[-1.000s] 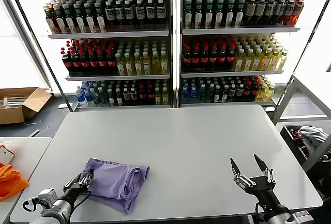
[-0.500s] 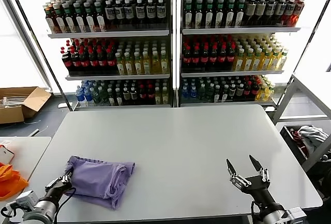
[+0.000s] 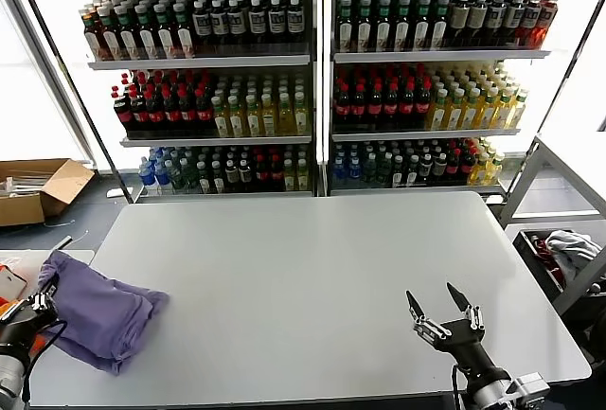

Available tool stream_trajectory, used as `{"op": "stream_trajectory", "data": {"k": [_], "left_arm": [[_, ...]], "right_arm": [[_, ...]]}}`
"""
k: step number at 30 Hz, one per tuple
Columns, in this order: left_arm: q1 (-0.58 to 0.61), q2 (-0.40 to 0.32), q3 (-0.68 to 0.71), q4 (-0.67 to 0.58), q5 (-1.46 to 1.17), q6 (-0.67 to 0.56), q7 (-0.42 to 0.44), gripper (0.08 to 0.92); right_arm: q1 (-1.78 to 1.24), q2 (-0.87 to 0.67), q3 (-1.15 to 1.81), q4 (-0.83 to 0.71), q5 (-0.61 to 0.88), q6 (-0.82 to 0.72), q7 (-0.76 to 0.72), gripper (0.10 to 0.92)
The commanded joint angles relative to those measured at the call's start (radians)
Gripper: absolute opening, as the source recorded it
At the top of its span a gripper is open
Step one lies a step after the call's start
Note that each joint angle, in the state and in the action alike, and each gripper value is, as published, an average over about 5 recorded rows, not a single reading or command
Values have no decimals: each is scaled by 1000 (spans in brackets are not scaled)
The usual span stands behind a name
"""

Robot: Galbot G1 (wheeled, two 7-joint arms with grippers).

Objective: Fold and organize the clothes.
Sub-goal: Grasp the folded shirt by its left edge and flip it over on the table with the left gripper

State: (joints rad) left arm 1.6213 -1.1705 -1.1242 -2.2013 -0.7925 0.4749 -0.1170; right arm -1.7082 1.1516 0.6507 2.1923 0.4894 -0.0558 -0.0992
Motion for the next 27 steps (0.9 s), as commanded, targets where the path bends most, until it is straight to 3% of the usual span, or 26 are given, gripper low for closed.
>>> {"op": "stream_trajectory", "data": {"k": [1,7,13,19,27], "left_arm": [[0,-52,170,-262,-68,54,-93,126],[-19,-141,648,-175,92,15,-122,126],[-97,-197,918,14,99,-14,-153,126],[-171,-240,1043,118,42,-18,-192,126],[-238,-279,1090,157,-77,-17,-303,126]], "right_arm": [[-47,-4,40,21,15,25,-8,823],[-98,3,102,32,35,50,-12,823],[-114,11,121,65,34,36,-7,823],[-118,16,120,91,18,-5,2,823],[-80,15,69,83,-30,-63,34,823]]}}
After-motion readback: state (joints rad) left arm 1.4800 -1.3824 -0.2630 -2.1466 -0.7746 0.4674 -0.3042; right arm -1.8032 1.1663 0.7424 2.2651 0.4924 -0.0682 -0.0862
